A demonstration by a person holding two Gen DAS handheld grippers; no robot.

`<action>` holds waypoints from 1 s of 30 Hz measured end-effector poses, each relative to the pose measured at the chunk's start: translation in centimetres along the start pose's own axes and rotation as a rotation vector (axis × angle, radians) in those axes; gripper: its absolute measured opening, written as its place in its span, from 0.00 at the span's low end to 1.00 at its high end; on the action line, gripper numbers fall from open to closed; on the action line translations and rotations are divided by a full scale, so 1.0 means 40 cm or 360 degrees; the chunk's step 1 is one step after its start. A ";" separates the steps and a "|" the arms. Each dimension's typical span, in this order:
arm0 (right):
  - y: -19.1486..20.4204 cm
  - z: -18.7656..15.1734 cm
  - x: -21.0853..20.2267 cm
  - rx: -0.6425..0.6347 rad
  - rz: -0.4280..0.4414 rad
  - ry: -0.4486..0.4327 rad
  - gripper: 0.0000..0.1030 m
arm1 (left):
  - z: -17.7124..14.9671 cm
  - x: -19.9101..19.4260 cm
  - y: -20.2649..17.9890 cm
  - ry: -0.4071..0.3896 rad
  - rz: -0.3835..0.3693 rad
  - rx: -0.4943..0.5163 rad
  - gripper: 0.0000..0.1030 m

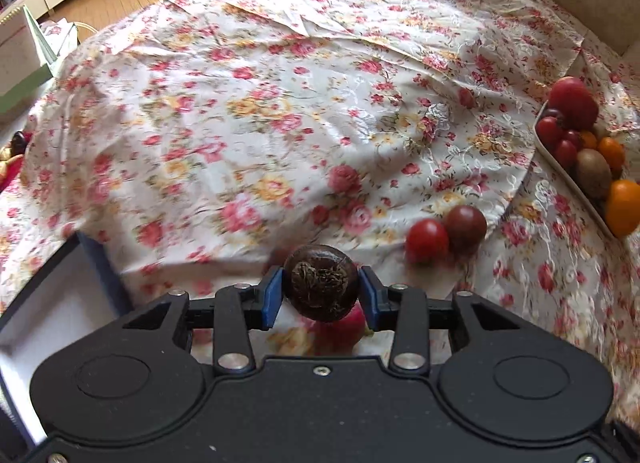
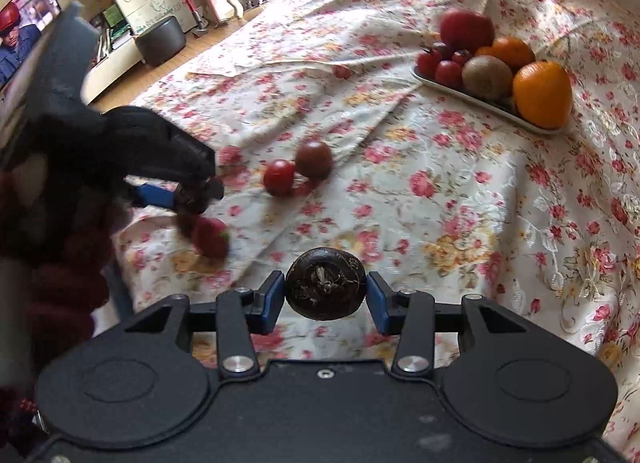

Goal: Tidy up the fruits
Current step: 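Carry both dark fruits over the box and open both tools to drop them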

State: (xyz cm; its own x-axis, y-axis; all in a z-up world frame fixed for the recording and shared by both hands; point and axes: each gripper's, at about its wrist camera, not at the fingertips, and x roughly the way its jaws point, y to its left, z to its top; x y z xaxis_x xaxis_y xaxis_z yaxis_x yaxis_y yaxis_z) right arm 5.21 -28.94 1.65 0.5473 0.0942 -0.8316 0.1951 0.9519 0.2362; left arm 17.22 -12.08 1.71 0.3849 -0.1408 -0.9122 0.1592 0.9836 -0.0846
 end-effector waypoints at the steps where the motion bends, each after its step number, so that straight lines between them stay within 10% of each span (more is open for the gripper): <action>1: 0.013 -0.002 -0.005 -0.0003 0.0011 0.0002 0.45 | -0.011 -0.024 0.018 -0.0011 -0.0010 -0.0011 0.47; 13: 0.239 -0.063 -0.035 -0.0187 0.0134 0.0090 0.45 | -0.151 -0.197 0.303 -0.0059 0.0105 -0.0161 0.47; 20: 0.385 -0.120 -0.033 -0.0282 0.0185 0.0194 0.45 | -0.191 -0.197 0.485 -0.0067 0.0293 -0.0370 0.47; 30: 0.517 -0.231 0.018 -0.0355 0.0116 0.0357 0.45 | -0.227 -0.131 0.550 0.0101 0.0230 -0.0515 0.47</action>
State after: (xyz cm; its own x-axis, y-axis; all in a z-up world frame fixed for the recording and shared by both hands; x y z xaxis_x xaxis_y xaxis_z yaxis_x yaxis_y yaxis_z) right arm 2.10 -6.49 1.29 0.3552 0.2026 -0.9126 -0.0349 0.9784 0.2037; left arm 10.45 11.31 0.98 0.3236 -0.0007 -0.9462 -0.1929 0.9789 -0.0667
